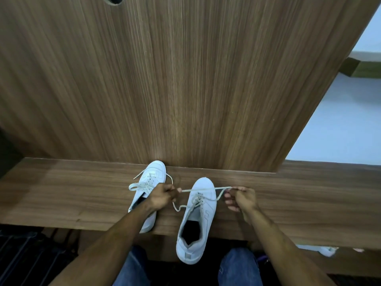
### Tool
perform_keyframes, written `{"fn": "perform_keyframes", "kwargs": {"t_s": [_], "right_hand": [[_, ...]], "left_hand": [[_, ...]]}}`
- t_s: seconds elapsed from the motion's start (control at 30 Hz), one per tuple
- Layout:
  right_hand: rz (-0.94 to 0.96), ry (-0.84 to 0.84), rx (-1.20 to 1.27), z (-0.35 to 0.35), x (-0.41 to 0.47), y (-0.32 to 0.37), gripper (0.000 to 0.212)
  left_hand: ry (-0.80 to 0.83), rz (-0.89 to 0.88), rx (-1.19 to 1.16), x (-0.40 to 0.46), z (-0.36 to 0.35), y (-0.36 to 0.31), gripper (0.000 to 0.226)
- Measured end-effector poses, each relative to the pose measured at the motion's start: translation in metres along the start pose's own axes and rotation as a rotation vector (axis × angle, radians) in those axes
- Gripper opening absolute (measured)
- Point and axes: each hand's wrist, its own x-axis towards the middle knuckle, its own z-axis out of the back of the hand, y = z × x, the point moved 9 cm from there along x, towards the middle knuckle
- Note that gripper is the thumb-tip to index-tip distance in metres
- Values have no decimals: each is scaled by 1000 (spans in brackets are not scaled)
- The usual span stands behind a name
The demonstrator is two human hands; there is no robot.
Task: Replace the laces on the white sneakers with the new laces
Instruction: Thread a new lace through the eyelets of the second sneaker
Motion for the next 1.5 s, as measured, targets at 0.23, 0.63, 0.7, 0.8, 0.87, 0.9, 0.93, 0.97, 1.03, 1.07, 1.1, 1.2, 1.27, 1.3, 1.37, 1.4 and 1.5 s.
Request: {"fn": "perform_keyframes", "kwargs": {"t_s": [0.23, 0.63, 0.7, 0.8, 0.87, 0.9, 0.93, 0.97, 1.03, 1.07, 1.1, 1.2, 1.27, 1.3, 1.37, 1.4, 1.5], "right_hand": [[-46, -14, -100, 4, 4, -34, 10], [316, 272, -579, -72, -18, -24, 31], [322, 298, -733, -81, -22, -36, 37], [289, 218, -707, -78, -20, -47, 24], [302, 167, -612, -72, -16, -50, 11], [308, 163, -566, -70, -16, -51, 9], [303, 166, -522, -68, -16, -50, 13], [286, 172, -483, -66, -15, -51, 19], [261, 176, -431, -64, -15, -51, 30], [250, 175, -413, -64, -13, -51, 33], [235, 173, -390, -64, -12, -53, 33], [229, 161, -367, -62, -9, -59, 26], [245, 170, -369, -62, -9, -60, 19], [256, 174, -373, -63, -9, -59, 18], [256, 177, -381, -64, -9, -59, 22], [253, 173, -384, -63, -9, -59, 28], [241, 170, -378, -62, -7, -60, 40]], "left_hand": [[-286, 101, -380, -8, 22, 20, 21], [-529, -209, -151, 13, 37, -60, 17], [-348, -193, 178, 12, 9, -56, 14], [-116, -197, 476, 1, -32, -42, 10], [-20, -195, 556, -8, -50, -31, 21], [9, -206, 609, -11, -58, -28, 26], [29, -221, 681, -14, -65, -28, 29], [35, -238, 757, -16, -70, -29, 31], [-3, -276, 876, -21, -76, -34, 33], [-31, -288, 936, -22, -76, -34, 33], [-53, -291, 980, -22, -77, -34, 33], [-54, -251, 965, -20, -79, -28, 30], [-59, -224, 952, -18, -79, -26, 29], [-66, -217, 950, -16, -78, -26, 28], [-60, -202, 948, -13, -80, -24, 28], [-47, -195, 950, -12, -82, -24, 28], [-29, -197, 950, -11, -85, -22, 29]]}}
